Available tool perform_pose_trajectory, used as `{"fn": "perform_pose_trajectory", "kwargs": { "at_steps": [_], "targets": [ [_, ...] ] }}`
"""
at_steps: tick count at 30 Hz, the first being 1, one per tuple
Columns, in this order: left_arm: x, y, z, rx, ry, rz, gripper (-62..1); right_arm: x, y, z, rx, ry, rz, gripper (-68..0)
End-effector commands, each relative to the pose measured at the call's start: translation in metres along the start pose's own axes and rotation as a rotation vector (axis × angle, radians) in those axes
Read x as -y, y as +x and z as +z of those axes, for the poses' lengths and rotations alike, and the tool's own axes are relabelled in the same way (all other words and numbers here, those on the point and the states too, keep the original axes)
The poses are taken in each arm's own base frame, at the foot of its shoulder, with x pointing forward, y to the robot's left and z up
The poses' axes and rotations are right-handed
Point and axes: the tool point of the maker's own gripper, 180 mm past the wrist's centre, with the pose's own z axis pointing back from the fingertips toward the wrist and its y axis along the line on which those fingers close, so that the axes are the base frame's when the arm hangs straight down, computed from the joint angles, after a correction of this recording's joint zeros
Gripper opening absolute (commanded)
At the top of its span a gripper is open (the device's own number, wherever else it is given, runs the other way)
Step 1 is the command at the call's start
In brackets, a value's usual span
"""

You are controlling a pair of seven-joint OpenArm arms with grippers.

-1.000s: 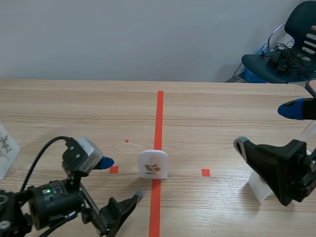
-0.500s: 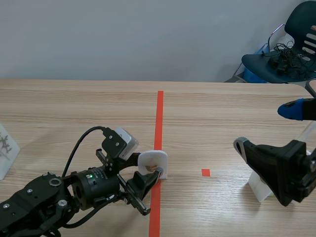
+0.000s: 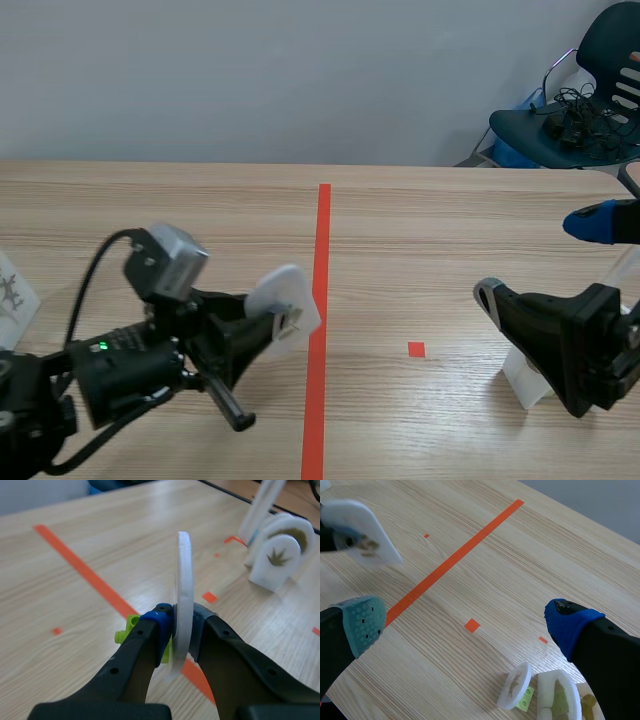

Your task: Do the leaf sorting experiment

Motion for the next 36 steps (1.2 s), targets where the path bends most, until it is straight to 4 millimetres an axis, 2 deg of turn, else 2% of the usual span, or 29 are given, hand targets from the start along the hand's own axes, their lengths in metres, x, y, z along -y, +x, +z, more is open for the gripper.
{"fn": "perform_pose_trajectory", "kwargs": {
  "at_steps": [1,6,10,17,23,24,26,30,31,32,34,36],
  "targets": [
    [-0.013,-0.003,0.021,0.002,0.076,0.024,-56.7,0.004,0.007,-0.001,0.024,-0.01,0.005,0.4],
    [-0.068,-0.009,0.086,0.024,0.352,0.115,-56.7,0.003,0.006,-0.001,0.023,-0.009,0.004,0.4],
    [-0.102,-0.018,0.119,0.008,0.509,0.114,-56.7,0.003,0.006,-0.001,0.024,-0.009,0.004,0.4],
    [-0.15,-0.029,0.144,0.022,0.711,0.111,-56.7,0.004,0.007,-0.001,0.024,-0.01,0.004,0.4],
    [-0.171,-0.047,0.148,-0.001,0.764,0.146,-56.4,0.003,0.007,-0.002,0.035,-0.021,-0.019,0.4],
    [-0.173,-0.05,0.149,-0.006,0.768,0.149,-54.7,0.003,0.007,-0.002,0.036,-0.022,-0.021,0.4],
    [-0.175,-0.052,0.151,-0.014,0.771,0.15,-46.7,0.003,0.007,-0.002,0.036,-0.021,-0.02,0.4],
    [-0.176,-0.051,0.152,-0.02,0.76,0.14,-20.5,0.003,0.007,-0.002,0.036,-0.021,-0.02,0.4],
    [-0.176,-0.05,0.153,-0.022,0.752,0.137,-16.1,0.003,0.007,-0.002,0.036,-0.021,-0.02,0.4],
    [-0.175,-0.049,0.152,-0.023,0.738,0.133,-13.9,0.003,0.007,-0.002,0.036,-0.021,-0.02,0.4],
    [-0.175,-0.041,0.152,-0.016,0.698,0.12,-13.7,0.003,0.007,-0.002,0.036,-0.021,-0.02,0.4],
    [-0.172,-0.023,0.155,0.028,0.652,0.124,-13.0,0.003,0.006,-0.002,0.035,-0.021,-0.02,0.4]
  ]
}}
